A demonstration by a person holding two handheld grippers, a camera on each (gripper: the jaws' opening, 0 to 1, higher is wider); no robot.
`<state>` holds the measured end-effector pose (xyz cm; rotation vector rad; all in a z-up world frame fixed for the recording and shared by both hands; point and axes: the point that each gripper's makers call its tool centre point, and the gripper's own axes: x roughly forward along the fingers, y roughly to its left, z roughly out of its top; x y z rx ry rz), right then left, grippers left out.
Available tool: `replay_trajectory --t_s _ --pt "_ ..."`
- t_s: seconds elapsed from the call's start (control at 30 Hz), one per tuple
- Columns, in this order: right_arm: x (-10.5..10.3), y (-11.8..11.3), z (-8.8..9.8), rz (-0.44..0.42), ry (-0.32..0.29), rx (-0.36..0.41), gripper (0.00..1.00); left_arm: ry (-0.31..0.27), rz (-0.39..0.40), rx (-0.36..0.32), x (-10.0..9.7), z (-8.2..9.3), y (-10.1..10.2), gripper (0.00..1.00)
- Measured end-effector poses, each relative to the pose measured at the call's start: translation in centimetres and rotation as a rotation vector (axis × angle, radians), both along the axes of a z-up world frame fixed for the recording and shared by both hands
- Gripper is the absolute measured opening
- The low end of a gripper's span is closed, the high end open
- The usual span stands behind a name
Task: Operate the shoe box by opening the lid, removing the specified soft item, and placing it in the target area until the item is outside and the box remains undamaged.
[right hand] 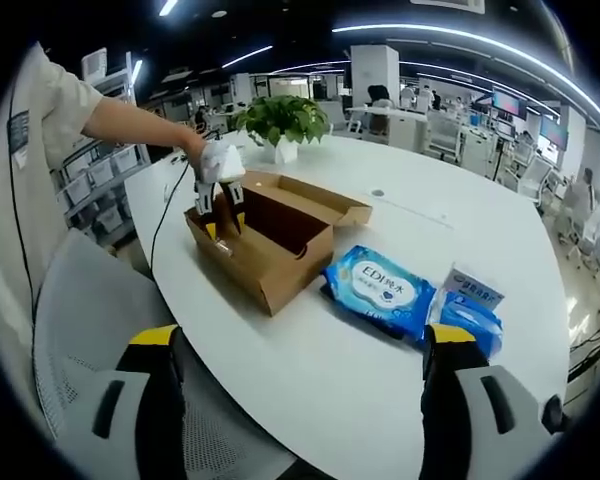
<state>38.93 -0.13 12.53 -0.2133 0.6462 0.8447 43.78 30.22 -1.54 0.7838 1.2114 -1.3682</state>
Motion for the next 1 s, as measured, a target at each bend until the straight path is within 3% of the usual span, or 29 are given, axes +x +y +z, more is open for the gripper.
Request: replay_trajectory --t_s 0.13,0.37,0.53,0.73,1.0 --pt "-0.2 0.1 -0.1 0.001 0.003 0.004 0.95 0.011 0.055 -0.05 -0.1 0.4 -1.1 0.4" --pt "-0.3 0.3 -0.2 0.004 0.008 0.01 0.94 0.011 0.056 -0.045 -1.1 -0.7 -1.7 0.4" --pt "-0.4 0.3 -0.4 0.007 0.01 0.009 0.94 -0.014 0.034 -0.007 -1.5 -1.5 -0.3 0.36" --pt "-0.3 0.4 -0.4 0.007 0.007 0.02 0.93 -0.031 0.07 0.008 -1.4 -1.6 1.1 0.35" --pt "-0.2 1.0 -0.2 0.022 -0.011 0.029 0.91 -0.069 0.017 0.047 -2.0 -2.2 2.5 0.25"
